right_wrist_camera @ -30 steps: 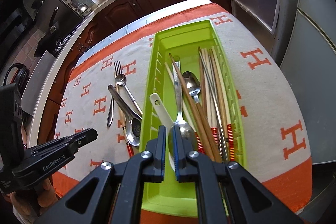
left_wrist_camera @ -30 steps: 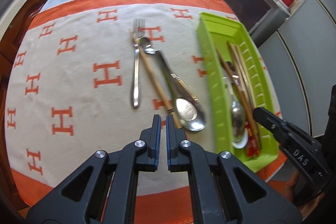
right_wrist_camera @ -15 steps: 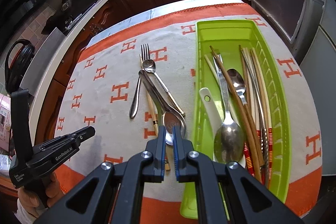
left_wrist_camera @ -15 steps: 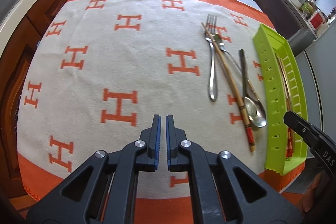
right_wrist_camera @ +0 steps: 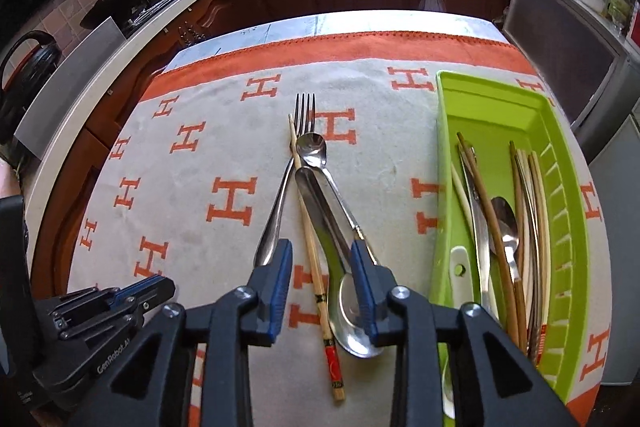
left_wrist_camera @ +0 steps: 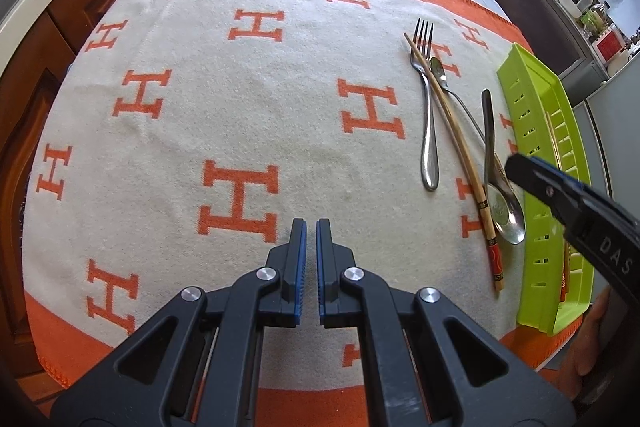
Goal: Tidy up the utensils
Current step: 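Grasp the large steel spoon with the right tool and place it in the tray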
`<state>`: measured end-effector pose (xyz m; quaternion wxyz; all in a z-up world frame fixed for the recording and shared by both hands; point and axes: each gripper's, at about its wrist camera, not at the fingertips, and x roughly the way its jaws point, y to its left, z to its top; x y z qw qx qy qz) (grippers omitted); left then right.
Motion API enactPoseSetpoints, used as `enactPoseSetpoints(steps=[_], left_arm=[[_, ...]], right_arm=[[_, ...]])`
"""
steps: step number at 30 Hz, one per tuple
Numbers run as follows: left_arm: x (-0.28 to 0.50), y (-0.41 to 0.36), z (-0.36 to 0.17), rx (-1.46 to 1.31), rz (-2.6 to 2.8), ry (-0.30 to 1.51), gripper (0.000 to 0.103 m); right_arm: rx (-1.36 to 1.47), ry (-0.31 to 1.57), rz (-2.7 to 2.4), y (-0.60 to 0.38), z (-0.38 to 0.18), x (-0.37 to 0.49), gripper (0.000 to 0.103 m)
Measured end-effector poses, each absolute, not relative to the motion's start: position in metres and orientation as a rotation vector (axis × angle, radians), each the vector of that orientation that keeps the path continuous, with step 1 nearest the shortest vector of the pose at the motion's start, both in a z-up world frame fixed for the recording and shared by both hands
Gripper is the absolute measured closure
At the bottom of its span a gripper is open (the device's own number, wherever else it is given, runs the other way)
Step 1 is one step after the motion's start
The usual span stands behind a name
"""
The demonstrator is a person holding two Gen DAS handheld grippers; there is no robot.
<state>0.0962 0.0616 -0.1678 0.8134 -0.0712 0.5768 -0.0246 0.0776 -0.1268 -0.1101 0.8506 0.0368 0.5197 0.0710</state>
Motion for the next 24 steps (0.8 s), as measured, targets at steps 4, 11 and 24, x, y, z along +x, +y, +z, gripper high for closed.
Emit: enactPoseSetpoints(steps=[4, 11, 24], left_arm=[[0.099, 0.064, -0.173, -0.164, -0.051, 1.243, 0.102], [0.102, 0.067, -0.174, -0.169, -0.06, 1.238, 0.102], [0.103, 0.067, -0.174, -0.161, -0.066, 1.235, 0.102]], right_arm=[[0.045, 1.095, 0.136, -0.119, -0.12, 0.088, 0.073], [-0.035, 1.097, 0.08, -0.109, -0.138, 0.095, 0.087], [0.322, 1.161, 0.211, -0.153, -0.133, 0.09, 0.102]])
